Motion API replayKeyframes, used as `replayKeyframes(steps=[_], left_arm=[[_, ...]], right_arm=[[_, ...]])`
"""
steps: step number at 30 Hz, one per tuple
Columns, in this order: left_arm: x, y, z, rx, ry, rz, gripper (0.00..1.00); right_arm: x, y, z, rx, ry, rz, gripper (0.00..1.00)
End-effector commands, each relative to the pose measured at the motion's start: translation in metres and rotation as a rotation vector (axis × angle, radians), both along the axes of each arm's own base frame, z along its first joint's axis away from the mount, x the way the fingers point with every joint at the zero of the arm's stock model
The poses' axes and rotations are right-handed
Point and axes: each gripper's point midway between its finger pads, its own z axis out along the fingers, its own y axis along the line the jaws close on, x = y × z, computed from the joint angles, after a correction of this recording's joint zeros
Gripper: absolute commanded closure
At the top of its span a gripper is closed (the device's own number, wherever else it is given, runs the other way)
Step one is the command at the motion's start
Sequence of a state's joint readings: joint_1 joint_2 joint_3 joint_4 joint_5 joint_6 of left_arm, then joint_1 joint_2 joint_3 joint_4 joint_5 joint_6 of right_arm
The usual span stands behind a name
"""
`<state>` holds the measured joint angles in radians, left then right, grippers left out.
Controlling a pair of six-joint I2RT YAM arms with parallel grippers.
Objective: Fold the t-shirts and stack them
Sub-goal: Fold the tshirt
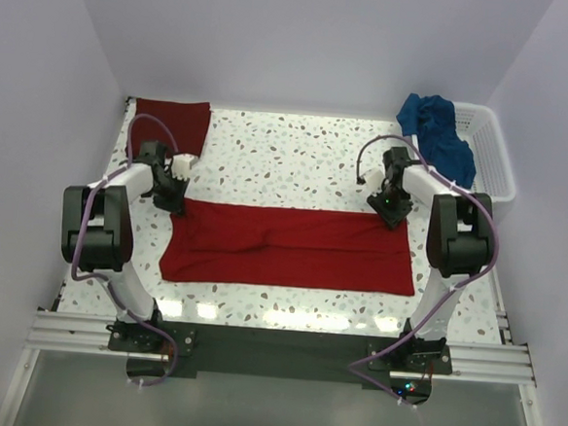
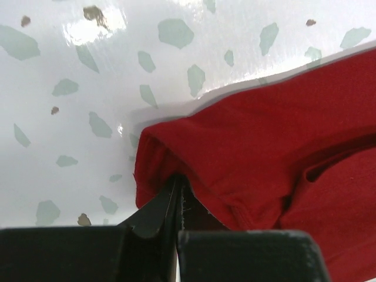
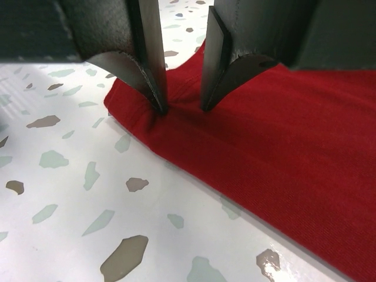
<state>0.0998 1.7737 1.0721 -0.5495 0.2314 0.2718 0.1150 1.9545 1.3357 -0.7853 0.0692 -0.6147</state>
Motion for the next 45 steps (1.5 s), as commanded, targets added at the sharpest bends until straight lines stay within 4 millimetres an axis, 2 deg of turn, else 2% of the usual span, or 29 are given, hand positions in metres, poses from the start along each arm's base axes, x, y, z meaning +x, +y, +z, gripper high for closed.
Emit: replayKeyframes(steps=[1,2,4,7,10,18,25,27,29,34,39,43,45], left_arm=[[0.008,0.01,-0.013,-0.009,-0.017,0.005,1.0],[0.015,0.008,0.005,-0.03,-0.078,0.0,0.88],[0.018,-0.006,0.024,-0.098,-0.128,-0.042,0.73],[0.019,-0.018,0.051,-0.155,-0.185,-0.072,0.64],[0.021,-0.025,0.062,-0.195,-0.209,-0.078,0.62],[0.03,-0.031,0.053,-0.254,-0.171,-0.049,0.62],[0.035,-0.027,0.039,-0.241,-0.14,-0.023,0.62],[0.035,-0.028,0.039,-0.245,-0.137,-0.024,0.63],[0.033,-0.028,0.035,-0.245,-0.122,-0.022,0.71],[0.028,-0.026,0.033,-0.238,-0.108,-0.014,1.0],[0.022,-0.015,0.046,-0.212,-0.117,0.02,1.0],[0.005,0.003,0.034,-0.103,-0.061,0.064,1.0],[-0.006,0.008,0.021,-0.077,-0.024,0.079,1.0]], right_arm=[[-0.022,-0.012,-0.014,-0.015,0.085,-0.012,0.66],[-0.021,-0.009,-0.011,-0.002,0.08,-0.013,0.66],[-0.02,-0.004,-0.006,0.031,0.08,-0.026,0.65],[-0.018,0.001,-0.003,0.052,0.083,-0.033,0.65],[-0.016,0.001,-0.002,0.053,0.085,-0.034,0.65],[-0.015,0.001,0.003,0.05,0.08,-0.03,0.65],[-0.014,0.0,0.001,0.043,0.085,-0.028,0.65],[-0.013,0.0,0.001,0.04,0.082,-0.024,0.65],[-0.013,-0.001,-0.001,0.038,0.085,-0.022,0.65],[-0.013,-0.002,0.0,0.032,0.083,-0.023,0.66],[-0.016,-0.005,0.002,0.021,0.078,-0.013,0.66],[-0.019,-0.008,-0.001,0.002,0.081,-0.003,0.66],[-0.019,-0.012,-0.001,-0.017,0.076,0.006,0.67]])
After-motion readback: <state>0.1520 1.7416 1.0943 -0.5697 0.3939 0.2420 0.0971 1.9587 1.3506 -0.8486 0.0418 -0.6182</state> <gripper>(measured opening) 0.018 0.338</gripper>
